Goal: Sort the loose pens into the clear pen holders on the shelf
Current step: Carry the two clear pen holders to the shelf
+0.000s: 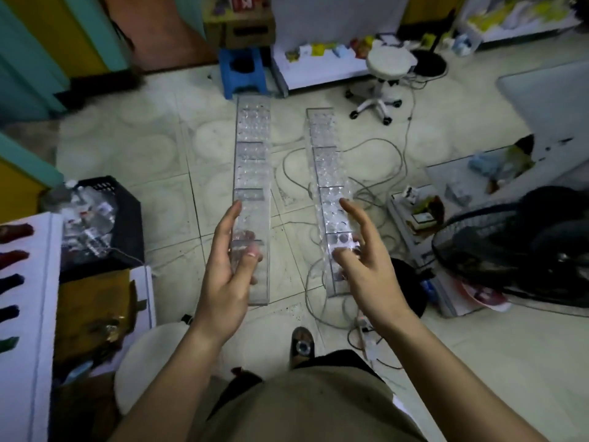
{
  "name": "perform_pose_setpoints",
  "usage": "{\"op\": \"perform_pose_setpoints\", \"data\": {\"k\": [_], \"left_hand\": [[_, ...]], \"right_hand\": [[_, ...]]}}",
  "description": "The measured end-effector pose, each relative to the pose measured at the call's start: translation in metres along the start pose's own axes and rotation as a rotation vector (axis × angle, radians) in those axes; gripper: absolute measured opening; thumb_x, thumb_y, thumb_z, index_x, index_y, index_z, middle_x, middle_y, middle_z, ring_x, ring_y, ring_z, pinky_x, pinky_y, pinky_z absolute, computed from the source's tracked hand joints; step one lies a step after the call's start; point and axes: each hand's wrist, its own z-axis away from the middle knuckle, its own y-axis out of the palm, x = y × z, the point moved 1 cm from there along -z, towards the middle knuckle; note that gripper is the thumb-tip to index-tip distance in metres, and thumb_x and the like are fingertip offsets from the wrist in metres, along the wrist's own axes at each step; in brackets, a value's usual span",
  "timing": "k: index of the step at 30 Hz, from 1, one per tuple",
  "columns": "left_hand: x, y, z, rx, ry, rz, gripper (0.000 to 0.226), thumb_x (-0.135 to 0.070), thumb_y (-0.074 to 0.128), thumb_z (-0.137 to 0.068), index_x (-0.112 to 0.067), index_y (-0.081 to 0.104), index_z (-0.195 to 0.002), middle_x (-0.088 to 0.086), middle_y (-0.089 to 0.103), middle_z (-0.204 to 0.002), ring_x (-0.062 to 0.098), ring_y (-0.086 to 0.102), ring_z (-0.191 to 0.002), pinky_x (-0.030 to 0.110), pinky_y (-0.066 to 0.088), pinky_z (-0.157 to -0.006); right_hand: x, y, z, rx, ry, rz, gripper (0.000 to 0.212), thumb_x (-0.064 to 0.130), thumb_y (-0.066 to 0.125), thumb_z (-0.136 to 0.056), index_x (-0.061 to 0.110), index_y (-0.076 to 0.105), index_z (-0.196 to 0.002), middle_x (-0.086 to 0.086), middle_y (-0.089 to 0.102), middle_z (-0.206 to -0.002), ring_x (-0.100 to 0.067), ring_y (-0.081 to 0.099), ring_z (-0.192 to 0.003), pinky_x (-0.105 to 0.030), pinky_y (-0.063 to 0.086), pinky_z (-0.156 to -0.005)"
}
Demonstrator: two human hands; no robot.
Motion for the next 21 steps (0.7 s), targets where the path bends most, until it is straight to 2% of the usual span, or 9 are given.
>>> {"op": "perform_pose_setpoints", "data": {"k": [2, 5, 7, 9, 13, 15, 16, 17, 21], "left_hand": [[-0.007, 0.007, -0.029, -0.011, -0.012, 0.017, 0.058, -0.015, 0.049, -0.103, -0.045, 0.030, -0.149, -0.051, 0.048, -0.111, -0.005, 0.058, -0.105, 0.028, 0.052, -0.076], [-0.014, 0.013, -0.077, -0.015, 0.001, 0.041, 0.056, -0.019, 0.048, -0.103, -0.046, 0.030, -0.149, -0.050, 0.045, -0.121, -0.007, 0.058, -0.109, 0.029, 0.053, -0.076], [-0.012, 0.014, -0.109, 0.007, 0.011, 0.055, 0.055, -0.024, 0.049, -0.102, -0.048, 0.030, -0.148, -0.046, 0.044, -0.128, -0.006, 0.058, -0.111, 0.030, 0.053, -0.075], [-0.006, 0.014, -0.148, 0.024, -0.003, 0.080, 0.056, -0.024, 0.050, -0.100, -0.048, 0.031, -0.148, -0.041, 0.050, -0.125, 0.000, 0.060, -0.108, 0.027, 0.054, -0.073], [0.007, 0.013, -0.235, 0.072, -0.005, 0.103, 0.056, -0.030, 0.054, -0.099, -0.053, 0.032, -0.145, -0.035, 0.057, -0.114, 0.004, 0.062, -0.104, 0.024, 0.055, -0.072], [0.011, 0.009, -0.287, 0.095, -0.007, 0.085, 0.057, -0.033, 0.052, -0.094, -0.057, 0.033, -0.143, -0.025, 0.060, -0.115, 0.004, 0.062, -0.102, 0.028, 0.055, -0.073], [0.011, 0.006, -0.308, 0.103, -0.008, 0.082, 0.057, -0.034, 0.051, -0.093, -0.058, 0.034, -0.142, -0.018, 0.061, -0.115, 0.006, 0.062, -0.100, 0.028, 0.054, -0.073], [0.009, 0.004, -0.329, 0.111, -0.005, 0.082, 0.056, -0.035, 0.051, -0.093, -0.058, 0.035, -0.141, -0.014, 0.062, -0.114, 0.007, 0.063, -0.099, 0.028, 0.054, -0.074], [-0.007, -0.010, -0.424, 0.158, 0.010, 0.075, 0.057, -0.035, 0.050, -0.092, -0.058, 0.035, -0.142, -0.007, 0.061, -0.120, 0.009, 0.063, -0.098, 0.027, 0.055, -0.074]], "right_hand": [[0.010, -0.004, -0.035, 0.034, -0.020, 0.004, 0.070, -0.006, 0.049, -0.097, 0.040, 0.042, -0.149, 0.035, 0.049, -0.139, -0.043, 0.047, -0.080, -0.044, 0.052, -0.066], [0.023, -0.011, -0.087, 0.039, -0.043, -0.024, 0.070, -0.005, 0.049, -0.096, 0.042, 0.043, -0.148, 0.020, 0.051, -0.144, -0.026, 0.049, -0.075, -0.037, 0.049, -0.069], [0.027, -0.013, -0.116, 0.059, -0.066, -0.003, 0.067, 0.000, 0.051, -0.097, 0.044, 0.043, -0.148, 0.035, 0.043, -0.147, -0.011, 0.060, -0.095, -0.033, 0.053, -0.077], [0.029, -0.012, -0.150, 0.058, -0.059, -0.005, 0.067, 0.001, 0.052, -0.097, 0.045, 0.043, -0.147, 0.042, 0.043, -0.141, -0.007, 0.055, -0.087, -0.030, 0.054, -0.075], [0.033, 0.000, -0.228, -0.027, -0.041, -0.002, 0.066, 0.013, 0.053, -0.089, 0.050, 0.046, -0.144, 0.019, 0.053, -0.136, -0.003, 0.046, -0.076, -0.025, 0.055, -0.072], [0.038, 0.007, -0.272, -0.075, -0.053, -0.007, 0.066, 0.006, 0.053, -0.093, 0.045, 0.046, -0.145, 0.025, 0.052, -0.136, -0.011, 0.061, -0.086, -0.022, 0.054, -0.073], [0.041, 0.009, -0.290, -0.094, -0.058, -0.009, 0.066, 0.000, 0.053, -0.095, 0.042, 0.046, -0.146, 0.033, 0.052, -0.132, -0.015, 0.057, -0.107, -0.019, 0.053, -0.074], [0.044, 0.010, -0.308, -0.108, -0.052, -0.011, 0.068, -0.005, 0.052, -0.096, 0.040, 0.046, -0.146, 0.039, 0.051, -0.129, -0.015, 0.050, -0.107, -0.017, 0.053, -0.075], [0.062, 0.012, -0.386, -0.185, -0.021, -0.013, 0.065, 0.005, 0.054, -0.096, 0.050, 0.047, -0.143, 0.036, 0.045, -0.137, 0.008, 0.054, -0.108, -0.018, 0.055, -0.075]]}}
